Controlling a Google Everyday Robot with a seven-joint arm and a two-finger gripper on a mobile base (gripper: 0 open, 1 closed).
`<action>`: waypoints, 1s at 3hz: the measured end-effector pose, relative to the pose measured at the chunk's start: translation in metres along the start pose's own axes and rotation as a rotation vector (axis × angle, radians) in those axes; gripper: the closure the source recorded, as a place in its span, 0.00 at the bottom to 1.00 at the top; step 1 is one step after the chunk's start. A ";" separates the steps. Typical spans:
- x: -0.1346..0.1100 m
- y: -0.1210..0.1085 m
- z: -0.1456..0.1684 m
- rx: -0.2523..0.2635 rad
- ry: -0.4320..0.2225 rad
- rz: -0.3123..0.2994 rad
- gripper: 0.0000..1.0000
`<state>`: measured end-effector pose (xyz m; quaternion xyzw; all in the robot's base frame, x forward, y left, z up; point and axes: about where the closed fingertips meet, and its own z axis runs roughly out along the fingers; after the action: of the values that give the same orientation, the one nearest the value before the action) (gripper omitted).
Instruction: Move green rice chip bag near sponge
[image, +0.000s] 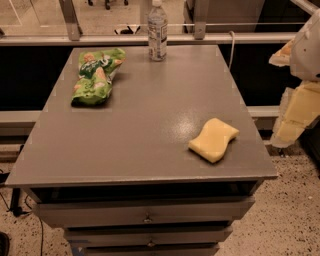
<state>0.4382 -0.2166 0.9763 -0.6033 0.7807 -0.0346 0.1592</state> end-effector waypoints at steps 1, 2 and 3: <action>0.000 0.000 0.000 0.000 0.000 0.000 0.00; -0.019 -0.005 0.009 0.032 -0.046 -0.053 0.00; -0.082 -0.019 0.035 0.087 -0.193 -0.185 0.00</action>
Offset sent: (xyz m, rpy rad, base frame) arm 0.0451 0.0779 -0.0182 0.0898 -0.1957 0.2359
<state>0.4841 -0.1386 0.9649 -0.6659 0.7004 -0.0245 0.2556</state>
